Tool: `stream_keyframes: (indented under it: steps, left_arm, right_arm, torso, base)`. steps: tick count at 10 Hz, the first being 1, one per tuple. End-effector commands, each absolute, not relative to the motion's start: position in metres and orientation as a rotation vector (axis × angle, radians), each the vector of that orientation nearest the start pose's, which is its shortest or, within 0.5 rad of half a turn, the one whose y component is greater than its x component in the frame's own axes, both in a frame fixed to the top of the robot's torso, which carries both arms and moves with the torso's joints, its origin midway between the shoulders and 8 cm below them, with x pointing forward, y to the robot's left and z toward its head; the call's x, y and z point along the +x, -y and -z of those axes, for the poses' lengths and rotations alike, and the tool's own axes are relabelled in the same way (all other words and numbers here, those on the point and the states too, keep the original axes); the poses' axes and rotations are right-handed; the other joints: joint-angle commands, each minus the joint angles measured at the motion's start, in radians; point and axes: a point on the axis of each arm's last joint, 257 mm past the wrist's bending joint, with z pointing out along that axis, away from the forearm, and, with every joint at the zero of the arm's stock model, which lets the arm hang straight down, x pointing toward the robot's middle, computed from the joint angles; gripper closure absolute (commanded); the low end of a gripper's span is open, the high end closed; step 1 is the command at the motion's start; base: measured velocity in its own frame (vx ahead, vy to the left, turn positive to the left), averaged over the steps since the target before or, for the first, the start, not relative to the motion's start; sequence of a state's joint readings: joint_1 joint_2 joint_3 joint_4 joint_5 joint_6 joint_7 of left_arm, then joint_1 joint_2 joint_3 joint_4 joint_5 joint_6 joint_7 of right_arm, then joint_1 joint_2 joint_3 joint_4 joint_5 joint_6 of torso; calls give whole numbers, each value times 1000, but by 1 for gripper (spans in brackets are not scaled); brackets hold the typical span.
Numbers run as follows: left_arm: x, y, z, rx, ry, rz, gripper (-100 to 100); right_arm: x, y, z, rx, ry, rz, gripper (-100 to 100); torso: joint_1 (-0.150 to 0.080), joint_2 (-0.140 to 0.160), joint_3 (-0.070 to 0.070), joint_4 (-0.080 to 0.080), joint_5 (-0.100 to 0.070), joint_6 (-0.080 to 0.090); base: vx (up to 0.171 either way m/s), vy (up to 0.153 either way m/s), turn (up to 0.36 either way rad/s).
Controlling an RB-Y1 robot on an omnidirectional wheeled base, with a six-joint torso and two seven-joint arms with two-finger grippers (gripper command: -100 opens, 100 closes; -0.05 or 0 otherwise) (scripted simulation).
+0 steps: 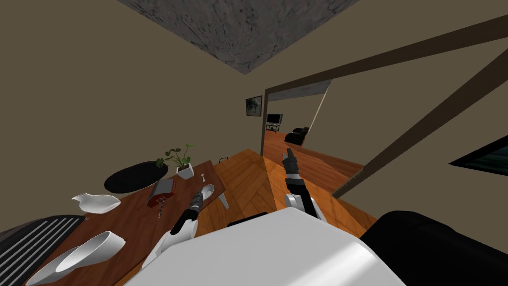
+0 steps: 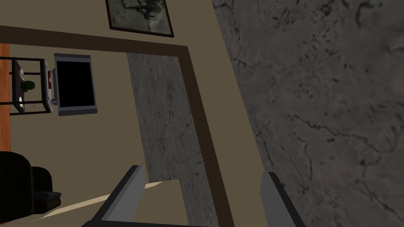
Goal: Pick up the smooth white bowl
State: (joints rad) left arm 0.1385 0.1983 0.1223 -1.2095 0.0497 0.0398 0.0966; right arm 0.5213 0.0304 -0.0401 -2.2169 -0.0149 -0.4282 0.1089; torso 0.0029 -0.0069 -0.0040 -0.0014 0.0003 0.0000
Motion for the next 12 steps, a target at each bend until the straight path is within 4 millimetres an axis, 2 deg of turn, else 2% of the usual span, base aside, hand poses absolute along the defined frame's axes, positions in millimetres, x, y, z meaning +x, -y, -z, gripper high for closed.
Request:
stream_keyframes:
  steps: [1, 3, 6, 10, 11, 12]
  left_arm:
    - [415, -399, 464, -1679, -1405, 708, -100]
    - [405, -398, 492, -1777, -1433, 656, -100]
    - [398, -395, 507, -1830, -1450, 625, -100]
    - [368, -382, 555, -2007, -1507, 524, -100]
    - [360, -379, 565, -2044, -1519, 501, -100]
    - [359, -379, 565, -2045, -1519, 500, -100]
  right_arm:
    - [360, 306, 25, 764, -710, -1127, 0]
    - [360, 306, 25, 764, -710, -1127, 0]
    - [360, 306, 25, 764, -710, -1127, 0]
    - [360, 306, 25, 764, -710, -1127, 0]
    - [360, 306, 25, 764, -710, -1127, 0]
    - [360, 306, 25, 764, -710, -1127, 0]
  torso:
    - [0, 0, 0, 0, 0, 0]
    - [1, 1, 0, 0, 0, 0]
    - [0, 1, 1, 0, 0, 0]
    - [2, -1, -1, 0, 0, 0]
    - [2, -3, -2, -1, 0, 0]
    - [2, -2, -2, -1, 0, 0]
  base:
    - [90, 34, 10]
    - [95, 47, 23]
    - [71, 27, 8]
    - [112, 50, 13]
    - [139, 60, 5]
    - [70, 40, 4]
